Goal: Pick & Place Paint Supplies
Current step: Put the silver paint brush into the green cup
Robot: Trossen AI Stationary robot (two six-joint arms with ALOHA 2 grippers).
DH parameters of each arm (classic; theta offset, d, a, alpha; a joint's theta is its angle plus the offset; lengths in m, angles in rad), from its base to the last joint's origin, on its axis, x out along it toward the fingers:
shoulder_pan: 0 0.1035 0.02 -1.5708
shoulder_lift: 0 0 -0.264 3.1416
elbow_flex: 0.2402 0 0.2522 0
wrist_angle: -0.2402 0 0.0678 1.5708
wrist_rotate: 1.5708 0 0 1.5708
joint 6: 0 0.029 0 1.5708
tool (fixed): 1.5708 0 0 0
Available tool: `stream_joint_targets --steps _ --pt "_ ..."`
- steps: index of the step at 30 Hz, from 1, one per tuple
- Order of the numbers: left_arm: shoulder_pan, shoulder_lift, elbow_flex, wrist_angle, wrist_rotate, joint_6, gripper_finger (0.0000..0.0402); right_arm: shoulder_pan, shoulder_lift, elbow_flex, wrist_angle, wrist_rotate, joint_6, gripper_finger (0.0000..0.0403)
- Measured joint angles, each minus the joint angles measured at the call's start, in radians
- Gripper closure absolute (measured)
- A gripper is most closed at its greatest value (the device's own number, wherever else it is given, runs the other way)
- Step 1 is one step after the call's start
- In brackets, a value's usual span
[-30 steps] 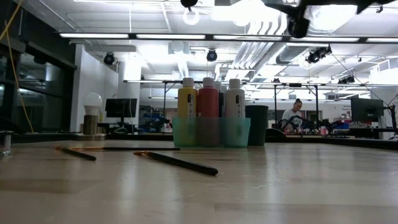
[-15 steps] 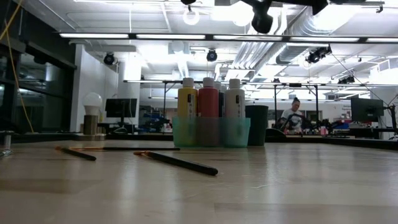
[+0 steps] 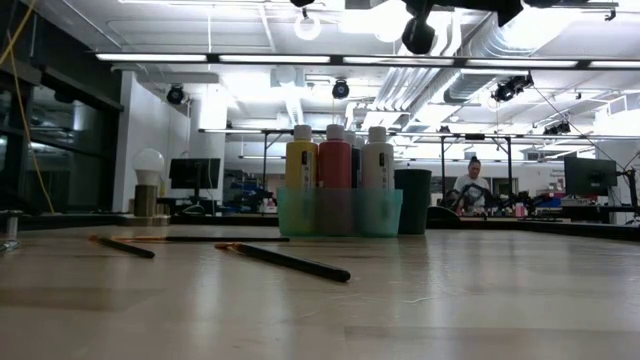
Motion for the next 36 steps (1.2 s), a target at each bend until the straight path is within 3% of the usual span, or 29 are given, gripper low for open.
stream_joint_targets --steps 5,12,20,24,28,30,33,36 --pt "-0.001 -0.001 0.000 0.004 0.001 0.000 0.0401 0.000 0.000 0.000 -0.007 -0.020 -0.029 0.0385" --pt "0.002 -0.001 0.000 0.004 0.002 -0.027 0.0389 0.000 0.000 0.000 -0.005 -0.005 -0.052 0.0389" --pt "0.003 -0.017 0.000 0.001 -0.020 -0.211 0.0318 0.001 0.000 0.000 -0.068 0.077 -0.114 0.0390" --pt "0.003 -0.038 0.001 0.001 -0.108 -0.294 0.0273 0.001 0.000 0.000 -0.124 0.189 -0.165 0.0391" --pt "0.013 -0.063 0.000 -0.061 -0.212 -0.497 0.0249 -0.001 -0.016 0.000 -0.197 0.390 -0.245 0.0393" --pt "0.025 -0.094 -0.001 -0.180 -0.232 -0.676 0.0246 -0.005 -0.024 0.000 -0.238 0.521 -0.285 0.0393" --pt "0.059 -0.138 0.001 -0.369 -0.205 -1.001 0.0247 -0.006 -0.025 0.000 -0.280 0.707 -0.355 0.0393" --pt "0.096 -0.167 0.002 -0.540 -0.112 -1.308 0.0250 -0.006 -0.018 0.000 -0.294 0.848 -0.423 0.0393"
